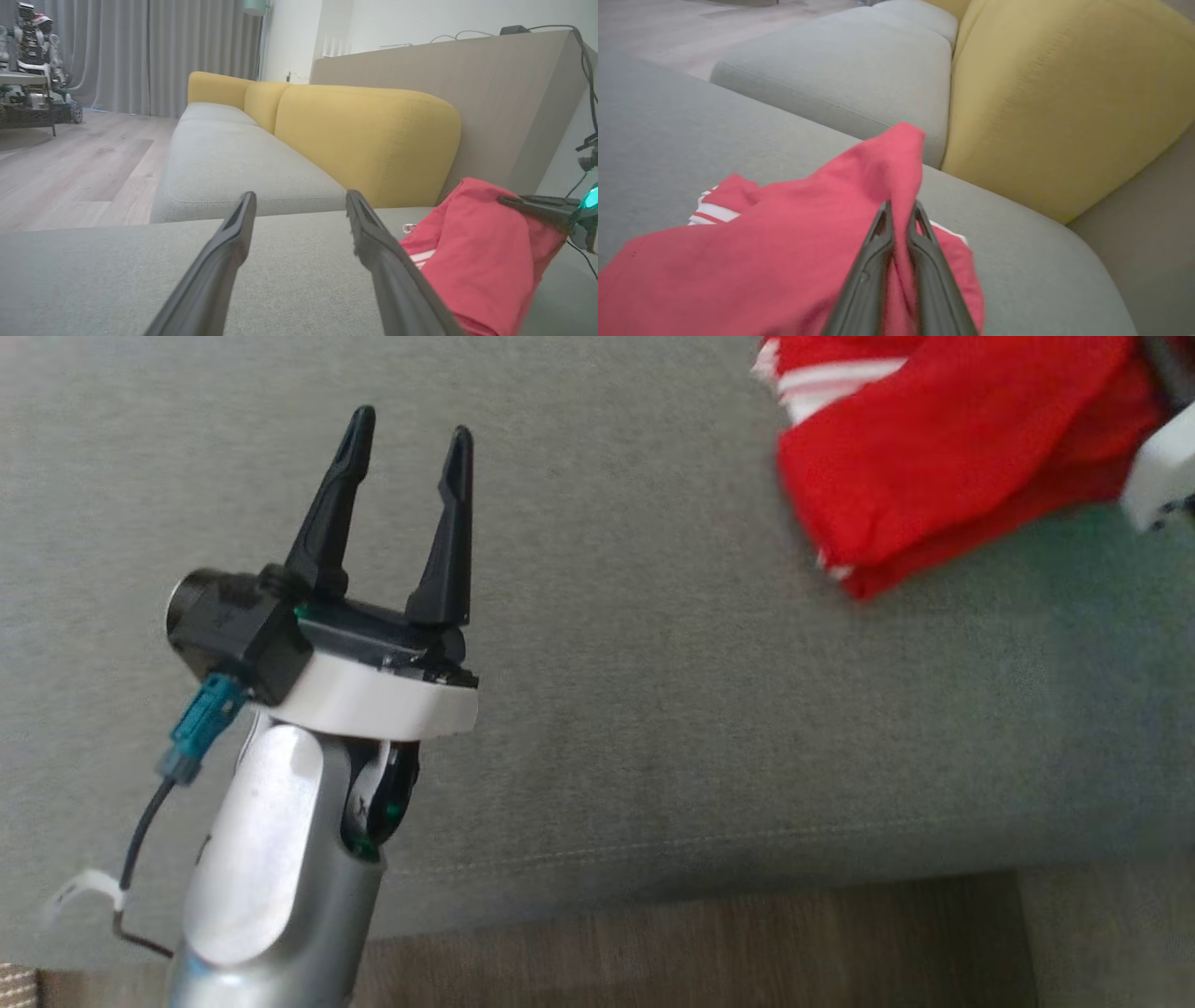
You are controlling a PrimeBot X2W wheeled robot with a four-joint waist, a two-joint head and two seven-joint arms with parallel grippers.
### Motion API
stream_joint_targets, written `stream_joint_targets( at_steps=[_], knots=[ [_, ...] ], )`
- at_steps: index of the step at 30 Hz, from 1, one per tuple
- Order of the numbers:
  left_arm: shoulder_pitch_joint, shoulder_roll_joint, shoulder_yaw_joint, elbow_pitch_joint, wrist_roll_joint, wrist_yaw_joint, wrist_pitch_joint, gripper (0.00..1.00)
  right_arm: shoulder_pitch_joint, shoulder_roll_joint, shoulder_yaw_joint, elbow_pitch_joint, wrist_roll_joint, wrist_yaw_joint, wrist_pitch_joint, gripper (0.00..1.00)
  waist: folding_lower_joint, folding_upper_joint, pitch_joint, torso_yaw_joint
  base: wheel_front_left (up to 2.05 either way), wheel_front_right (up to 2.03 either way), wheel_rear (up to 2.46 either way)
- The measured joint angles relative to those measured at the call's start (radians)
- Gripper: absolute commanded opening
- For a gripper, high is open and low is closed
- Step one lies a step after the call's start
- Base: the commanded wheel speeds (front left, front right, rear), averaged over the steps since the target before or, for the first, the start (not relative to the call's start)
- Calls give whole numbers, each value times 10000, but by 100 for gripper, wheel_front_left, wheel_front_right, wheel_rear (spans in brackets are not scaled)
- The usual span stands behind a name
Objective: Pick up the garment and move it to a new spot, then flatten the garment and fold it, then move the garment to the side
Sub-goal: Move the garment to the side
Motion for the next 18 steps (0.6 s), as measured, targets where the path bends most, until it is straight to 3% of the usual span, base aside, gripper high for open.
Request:
stream_joint_targets(
  at_steps=[7,15,16,17,18],
  knots=[
    [-436,-12,-17,150,211,-182,-2,100,-616,-6,-817,1256,-52,0,-476,0,1,0,718,-625,0,0,0],
    [-653,-12,-94,184,253,-272,0,100,-914,518,-1246,2263,-384,0,-616,0,1,0,1278,-807,0,0,0],
    [-652,-13,-102,201,253,-272,0,100,-959,594,-1306,2380,-384,0,-660,44,1,0,1308,-791,0,0,0],
    [-652,-13,-113,217,253,-272,0,100,-999,652,-1371,2475,-384,-2,-681,100,1,0,1323,-769,0,0,0],
    [-652,-13,-113,217,253,-272,0,100,-999,652,-1371,2475,-384,-2,-681,100,1,0,1323,-769,0,0,0]
  ],
)
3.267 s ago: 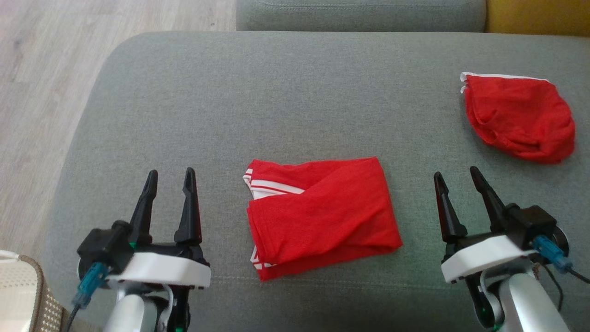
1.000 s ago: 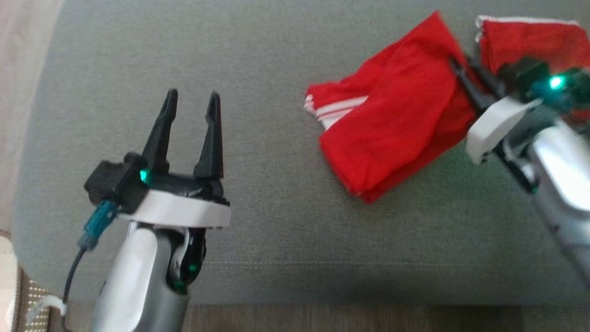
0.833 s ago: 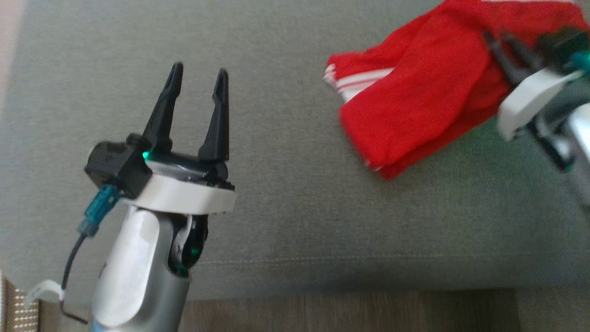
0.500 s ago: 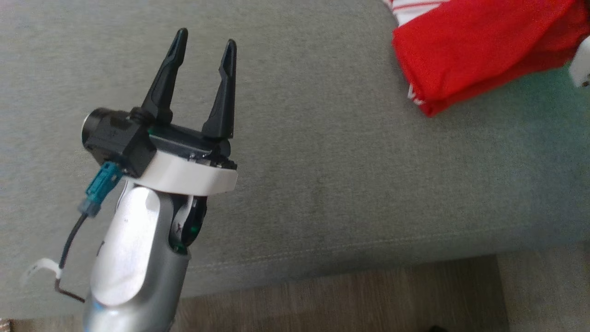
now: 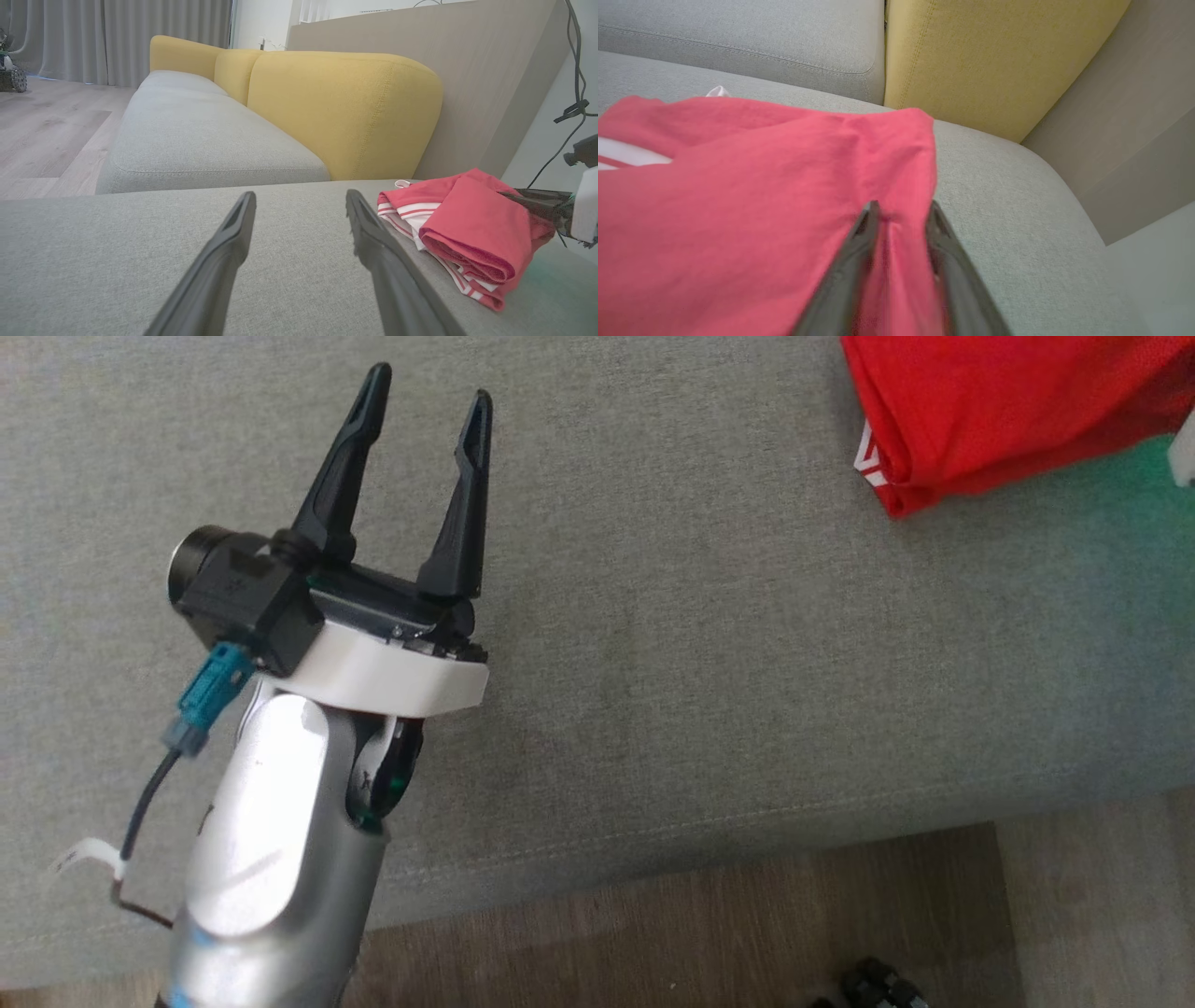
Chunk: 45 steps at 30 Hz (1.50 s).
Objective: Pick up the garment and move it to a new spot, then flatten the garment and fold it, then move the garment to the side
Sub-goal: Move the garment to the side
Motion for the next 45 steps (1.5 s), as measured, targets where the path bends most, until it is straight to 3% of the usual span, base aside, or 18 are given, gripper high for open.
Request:
stream_joint_targets(
  at_steps=[11,16,27,31,40,45],
  knots=[
    [249,0,54,44,-583,167,0,100,69,407,-474,155,-426,0,-355,100,-1,0,-880,354,0,0,0],
    [939,2,171,-73,-886,337,0,100,946,855,-587,-1014,-257,0,-407,100,-1,0,-1657,617,0,0,0],
    [2451,15,481,-213,-1179,688,0,100,4471,2010,-1315,-4656,-301,0,-408,100,-2,1,-3178,1514,0,0,0],
    [3010,33,410,-155,-1476,855,0,100,5860,2759,-1768,-5409,-339,0,-408,100,-2,1,-3595,1826,0,0,0],
    [3868,44,286,169,-1062,1116,0,100,8219,4169,-2976,-6780,-1076,0,-408,100,-2,1,-4281,2228,0,0,0],
    [4265,50,445,314,-953,1131,0,100,9081,4506,-3344,-7313,-1530,0,-408,100,-3,1,-4494,2288,0,0,0]
  ],
)
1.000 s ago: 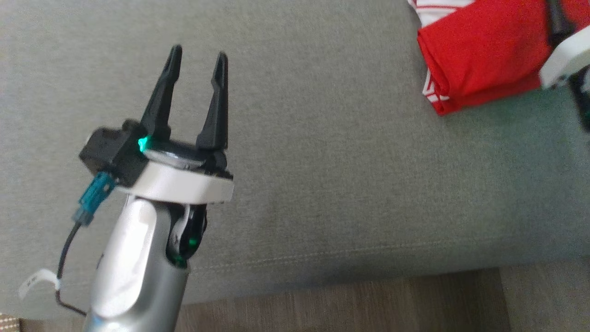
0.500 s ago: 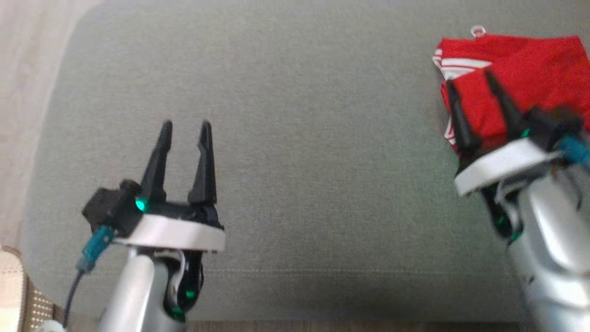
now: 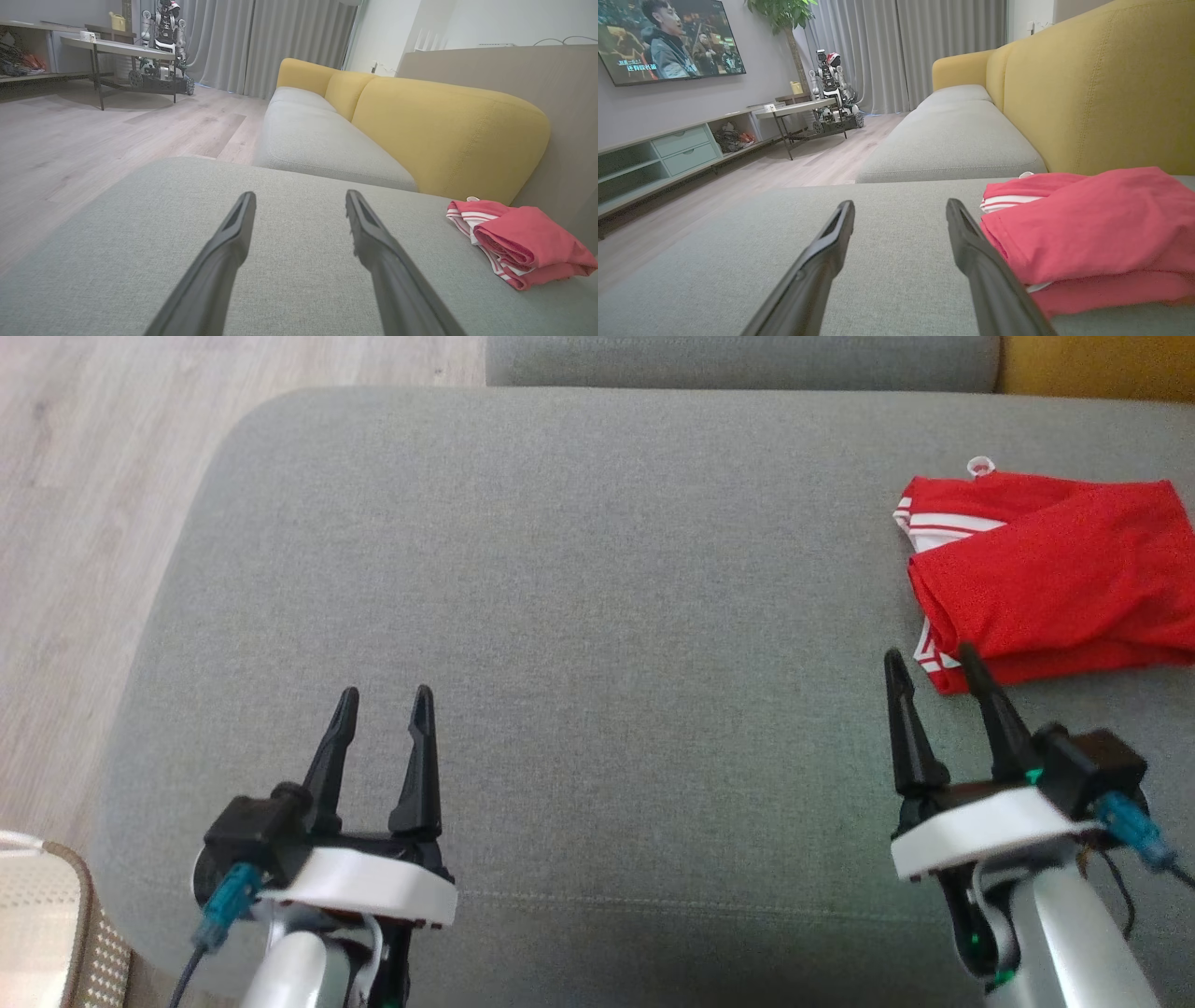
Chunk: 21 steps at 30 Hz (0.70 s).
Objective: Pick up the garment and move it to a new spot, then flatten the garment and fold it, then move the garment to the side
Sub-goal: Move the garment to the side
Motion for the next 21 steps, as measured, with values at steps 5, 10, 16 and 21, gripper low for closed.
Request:
stream_joint_targets(
  at_steps=[5,10,16,21],
  knots=[
    [174,4,8,6,209,46,0,100,440,50,6,-198,-230,0,0,100,0,0,-195,-26,0,0,0],
    [298,4,8,-25,249,173,0,100,459,73,23,-362,-178,0,0,100,0,0,-257,-76,0,0,0],
    [298,4,12,-73,249,219,0,100,459,77,-4,-420,-113,0,0,100,0,0,-249,-118,0,0,0],
    [297,4,15,-75,249,247,0,100,460,79,-102,-529,-92,0,0,100,0,0,-239,-183,0,0,0]
  ],
)
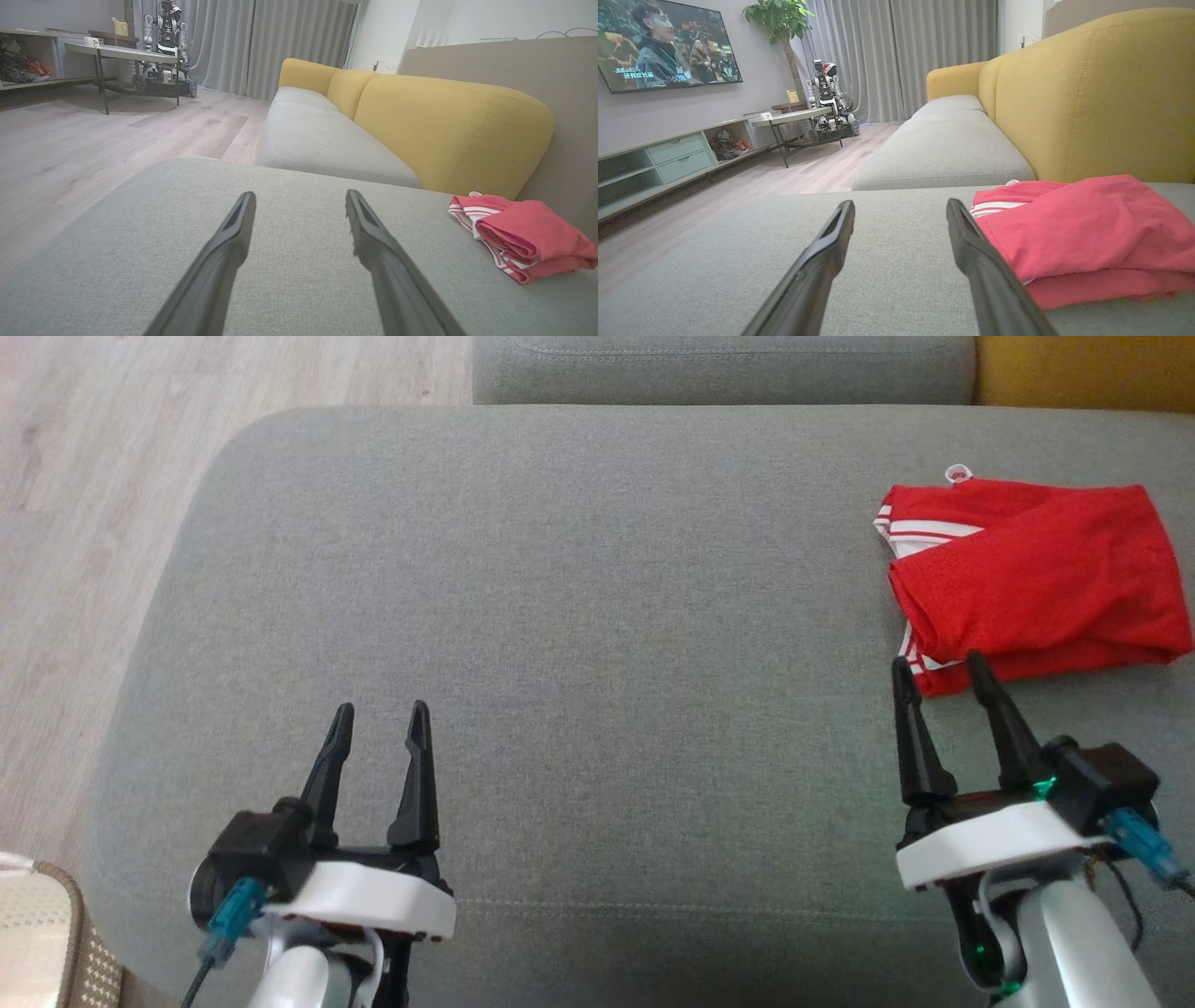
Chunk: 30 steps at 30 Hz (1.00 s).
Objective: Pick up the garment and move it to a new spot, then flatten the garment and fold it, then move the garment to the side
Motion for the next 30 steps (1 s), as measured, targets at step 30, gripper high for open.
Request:
stream_joint_targets(
  at_steps=[30],
  knots=[
    [1,2,389,-280,-385,159,0,100,143,19,-522,-259,115,0,0,100,0,0,-170,-286,0,0,0]
  ],
)
